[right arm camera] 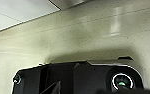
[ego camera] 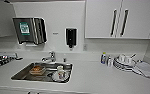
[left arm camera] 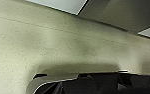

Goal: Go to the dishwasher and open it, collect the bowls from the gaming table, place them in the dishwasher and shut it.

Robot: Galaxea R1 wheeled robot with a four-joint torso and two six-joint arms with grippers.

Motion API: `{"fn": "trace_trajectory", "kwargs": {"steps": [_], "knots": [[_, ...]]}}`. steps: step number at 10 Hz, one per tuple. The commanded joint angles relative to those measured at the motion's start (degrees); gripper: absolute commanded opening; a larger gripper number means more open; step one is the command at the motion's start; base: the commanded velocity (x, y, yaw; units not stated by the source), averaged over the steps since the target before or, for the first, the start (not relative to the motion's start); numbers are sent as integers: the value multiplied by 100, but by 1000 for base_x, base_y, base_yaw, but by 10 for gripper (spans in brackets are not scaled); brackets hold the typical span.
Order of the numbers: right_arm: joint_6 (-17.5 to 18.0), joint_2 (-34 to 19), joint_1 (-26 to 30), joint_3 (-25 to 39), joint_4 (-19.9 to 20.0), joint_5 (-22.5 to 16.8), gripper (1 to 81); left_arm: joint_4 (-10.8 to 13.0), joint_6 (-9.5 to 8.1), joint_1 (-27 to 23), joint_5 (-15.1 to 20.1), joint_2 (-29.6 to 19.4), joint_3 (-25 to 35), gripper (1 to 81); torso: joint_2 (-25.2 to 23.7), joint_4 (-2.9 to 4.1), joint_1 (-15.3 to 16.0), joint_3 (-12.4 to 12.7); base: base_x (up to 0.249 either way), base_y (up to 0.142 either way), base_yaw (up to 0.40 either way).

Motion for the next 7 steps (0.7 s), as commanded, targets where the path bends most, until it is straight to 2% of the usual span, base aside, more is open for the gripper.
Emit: {"fn": "trace_trajectory", "kwargs": {"steps": [1,3,7], "knots": [[5,-244,436,138,178,-297,811,-12,-18,-356,229,-96,69,811,2,0,0,2,0,0,0],[31,-570,594,446,381,-350,811,-12,-18,-356,238,-79,69,811,5,0,2,-2,0,0,0],[145,-1641,1041,1911,575,-368,811,-12,-18,-356,229,9,51,811,2,0,2,-2,0,0,0]]}}
